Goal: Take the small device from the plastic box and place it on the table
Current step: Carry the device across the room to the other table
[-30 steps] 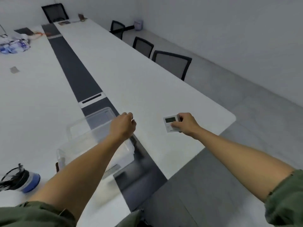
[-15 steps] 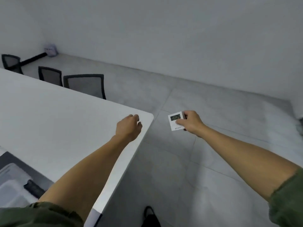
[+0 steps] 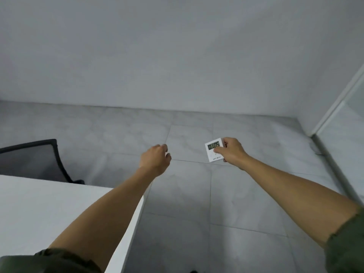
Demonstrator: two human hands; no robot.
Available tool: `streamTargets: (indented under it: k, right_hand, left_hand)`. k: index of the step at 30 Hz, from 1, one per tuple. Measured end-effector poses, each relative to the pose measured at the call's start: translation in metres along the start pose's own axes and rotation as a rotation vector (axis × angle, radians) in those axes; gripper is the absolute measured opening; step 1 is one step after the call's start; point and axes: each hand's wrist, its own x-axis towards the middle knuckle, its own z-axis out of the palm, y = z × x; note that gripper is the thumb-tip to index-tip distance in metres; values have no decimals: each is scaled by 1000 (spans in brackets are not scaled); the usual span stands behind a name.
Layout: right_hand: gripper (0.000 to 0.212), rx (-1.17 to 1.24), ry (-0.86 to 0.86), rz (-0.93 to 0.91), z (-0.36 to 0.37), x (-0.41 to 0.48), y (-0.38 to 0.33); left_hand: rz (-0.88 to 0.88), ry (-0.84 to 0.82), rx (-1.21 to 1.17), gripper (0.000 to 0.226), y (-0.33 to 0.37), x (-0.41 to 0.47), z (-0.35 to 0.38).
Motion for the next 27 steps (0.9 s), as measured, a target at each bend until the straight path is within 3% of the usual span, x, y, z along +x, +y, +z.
streamTargets:
  k: [8, 15, 27]
  right_hand:
    - [21, 31, 60, 48, -25, 121, -20]
    - [20, -16, -3, 24, -20, 263, -34]
    - [28, -111, -127, -89, 11, 550, -135]
  left_hand:
    - [33, -20, 12, 33, 18, 141, -1]
    - [-5, -31, 12, 33, 16, 275, 21]
    - [-223, 21, -39, 34, -26, 509, 15]
